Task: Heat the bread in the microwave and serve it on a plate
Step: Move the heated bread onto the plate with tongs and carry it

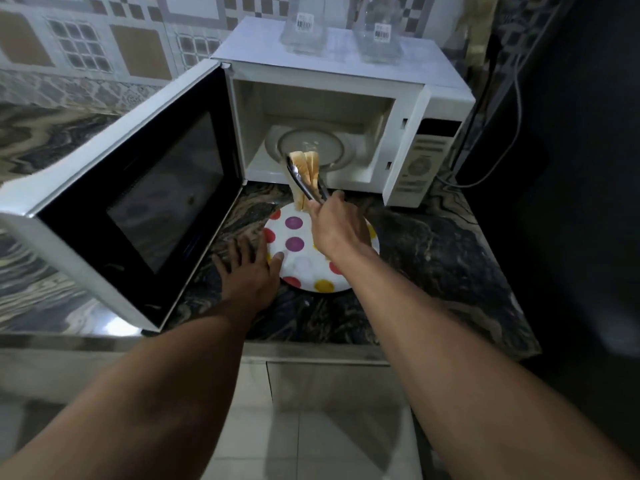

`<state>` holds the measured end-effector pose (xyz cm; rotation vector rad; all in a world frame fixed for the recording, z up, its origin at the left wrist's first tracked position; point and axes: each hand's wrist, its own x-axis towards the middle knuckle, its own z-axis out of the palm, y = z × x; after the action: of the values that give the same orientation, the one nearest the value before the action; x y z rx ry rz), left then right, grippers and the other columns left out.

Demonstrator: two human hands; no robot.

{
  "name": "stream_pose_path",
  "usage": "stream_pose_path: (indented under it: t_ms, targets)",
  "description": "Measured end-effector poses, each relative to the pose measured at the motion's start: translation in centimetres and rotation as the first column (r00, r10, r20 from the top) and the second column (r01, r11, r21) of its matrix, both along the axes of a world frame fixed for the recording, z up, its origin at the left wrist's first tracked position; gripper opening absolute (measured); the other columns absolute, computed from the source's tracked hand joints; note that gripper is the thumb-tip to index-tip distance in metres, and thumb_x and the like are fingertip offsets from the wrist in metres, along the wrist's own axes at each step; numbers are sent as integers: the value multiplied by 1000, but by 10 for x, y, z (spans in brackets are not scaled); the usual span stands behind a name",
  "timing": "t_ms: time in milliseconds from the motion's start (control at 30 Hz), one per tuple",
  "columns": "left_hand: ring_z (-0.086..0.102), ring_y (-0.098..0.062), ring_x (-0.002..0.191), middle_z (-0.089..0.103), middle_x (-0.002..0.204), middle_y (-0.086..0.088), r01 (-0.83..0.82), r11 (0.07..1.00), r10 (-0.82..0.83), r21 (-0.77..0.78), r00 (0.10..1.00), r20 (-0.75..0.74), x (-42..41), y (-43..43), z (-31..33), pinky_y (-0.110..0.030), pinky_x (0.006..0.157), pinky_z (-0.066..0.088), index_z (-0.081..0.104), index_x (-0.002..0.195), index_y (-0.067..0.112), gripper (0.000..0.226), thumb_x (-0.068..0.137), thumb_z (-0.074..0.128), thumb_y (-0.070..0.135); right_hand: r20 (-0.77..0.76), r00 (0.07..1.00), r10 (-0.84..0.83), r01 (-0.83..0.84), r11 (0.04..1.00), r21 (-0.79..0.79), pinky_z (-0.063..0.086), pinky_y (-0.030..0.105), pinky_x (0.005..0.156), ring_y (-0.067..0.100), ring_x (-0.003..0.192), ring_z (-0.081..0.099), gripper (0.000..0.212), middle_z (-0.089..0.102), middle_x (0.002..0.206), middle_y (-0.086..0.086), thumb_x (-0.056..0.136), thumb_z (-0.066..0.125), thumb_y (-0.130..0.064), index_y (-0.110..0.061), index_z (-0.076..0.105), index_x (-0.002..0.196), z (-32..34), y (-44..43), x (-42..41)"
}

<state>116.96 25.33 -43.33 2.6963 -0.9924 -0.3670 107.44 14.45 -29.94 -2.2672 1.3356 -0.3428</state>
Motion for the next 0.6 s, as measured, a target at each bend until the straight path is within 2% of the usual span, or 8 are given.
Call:
stream_pose_path:
  t_ms: [100,200,300,600]
  targets:
    - [-17,-34,152,-7,167,-10,-38,999,38,33,999,4,-8,-2,-1,-67,112,-17,-6,158,38,67,100,11,65,22,1000,0,-1,999,34,38,36,72,36,109,59,45,58,127,15,103,42,-41,-9,45,133,-10,15,-16]
    - [-22,-32,151,-13,167,-6,-44,994,52,98,996,-75,-5,-5,3,-66,113,-18,-7,157,42,67,97,8,69,0,1000,0,0,997,75,37,37,74,37,113,58,50,57,131,16,104,40,-40,-9,38,142,-23,26,-28]
    - [-23,-30,151,-15,167,-5,-31,991,46,132,993,-111,-1,-5,6,-65,113,-19,-9,156,44,67,96,8,71,-23,1000,-20,22,997,77,40,37,72,36,109,60,47,60,127,16,104,38,-42,-8,42,137,-40,32,-34]
    - [-23,-32,150,-17,166,-7,4,990,13,140,992,-123,0,-4,4,-65,112,-19,-12,155,44,70,94,7,73,-31,999,-19,20,999,34,47,39,68,36,100,64,48,64,117,18,105,38,-39,-4,40,137,-68,41,-42]
